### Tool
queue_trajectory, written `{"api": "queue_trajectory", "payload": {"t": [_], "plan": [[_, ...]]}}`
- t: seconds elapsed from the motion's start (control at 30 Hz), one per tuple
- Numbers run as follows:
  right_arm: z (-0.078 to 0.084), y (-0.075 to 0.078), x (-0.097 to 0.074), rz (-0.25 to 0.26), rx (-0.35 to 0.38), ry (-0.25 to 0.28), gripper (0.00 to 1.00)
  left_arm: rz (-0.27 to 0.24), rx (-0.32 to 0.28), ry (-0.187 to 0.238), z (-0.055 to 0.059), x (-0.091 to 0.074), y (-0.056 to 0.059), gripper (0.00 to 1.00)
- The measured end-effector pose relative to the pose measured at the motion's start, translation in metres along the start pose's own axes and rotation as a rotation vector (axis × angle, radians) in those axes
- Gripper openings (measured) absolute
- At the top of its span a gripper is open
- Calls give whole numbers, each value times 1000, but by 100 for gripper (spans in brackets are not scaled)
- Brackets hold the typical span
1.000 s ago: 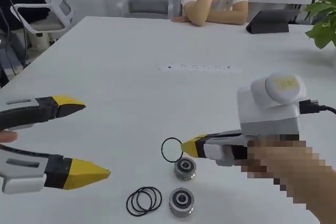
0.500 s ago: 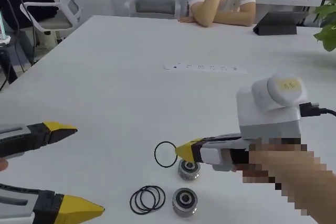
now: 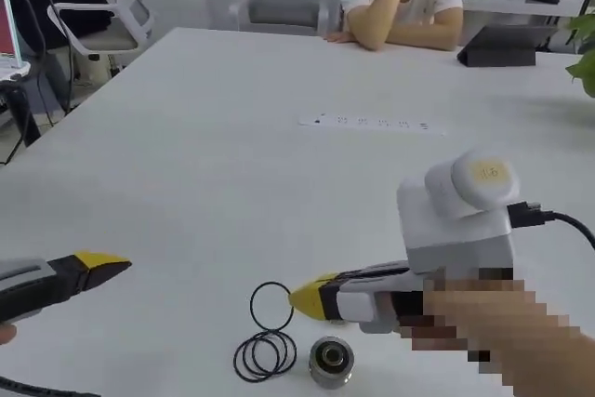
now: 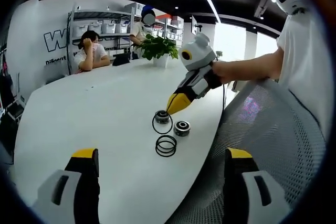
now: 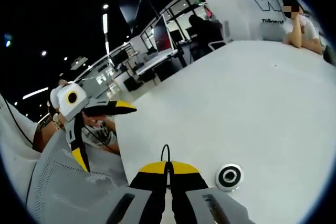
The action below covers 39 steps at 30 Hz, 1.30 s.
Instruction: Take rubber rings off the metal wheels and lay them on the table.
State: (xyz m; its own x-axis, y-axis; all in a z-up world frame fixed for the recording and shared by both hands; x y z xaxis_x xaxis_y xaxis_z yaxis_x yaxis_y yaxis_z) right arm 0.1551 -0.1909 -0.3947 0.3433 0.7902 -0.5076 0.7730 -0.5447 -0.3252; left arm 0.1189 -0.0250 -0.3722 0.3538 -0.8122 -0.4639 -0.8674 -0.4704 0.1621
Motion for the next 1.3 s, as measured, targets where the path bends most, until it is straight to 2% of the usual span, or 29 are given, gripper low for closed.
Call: {"api": "queue_trajectory", "payload": {"t": [0.1,0.3,0.4,0.53,0.87,1.03,1.3], "plan": [[3,-1,2,-8,2,-10,0,20,-5,8,-1,2,4,99],[11,-4,6,-23,-2,-51,0,28,-7,9,-2,4,6,98],[17,0,7,0,-17,-92,0,29,-10,11,-2,4,6,97],[24,3,8,1,9,-125,0,21,-20,10,0,4,3,97],[28,1,8,-15,27,-149,0,24,-25,7,0,6,4,95],[27,0,8,-24,34,-145,0,26,-28,3,1,6,5,94],[31,7,12,12,15,-166,0,22,-22,-3,2,6,3,88]]}}
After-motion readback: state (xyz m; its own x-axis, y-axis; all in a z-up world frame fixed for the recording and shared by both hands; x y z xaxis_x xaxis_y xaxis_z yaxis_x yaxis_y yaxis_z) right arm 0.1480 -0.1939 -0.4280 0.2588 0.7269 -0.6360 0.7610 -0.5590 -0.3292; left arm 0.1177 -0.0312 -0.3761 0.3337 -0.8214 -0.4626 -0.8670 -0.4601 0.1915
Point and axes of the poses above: the centre of the closed fingertips' face, and the gripper's own axes: x roughly forward along the fingers, y roughly to its right, z roughly out of its underside, the point moved 5 cm from there along -x, roughly backward along the fingers, and after that the axes turned 8 degrees about -x, right-handed, at the moved point
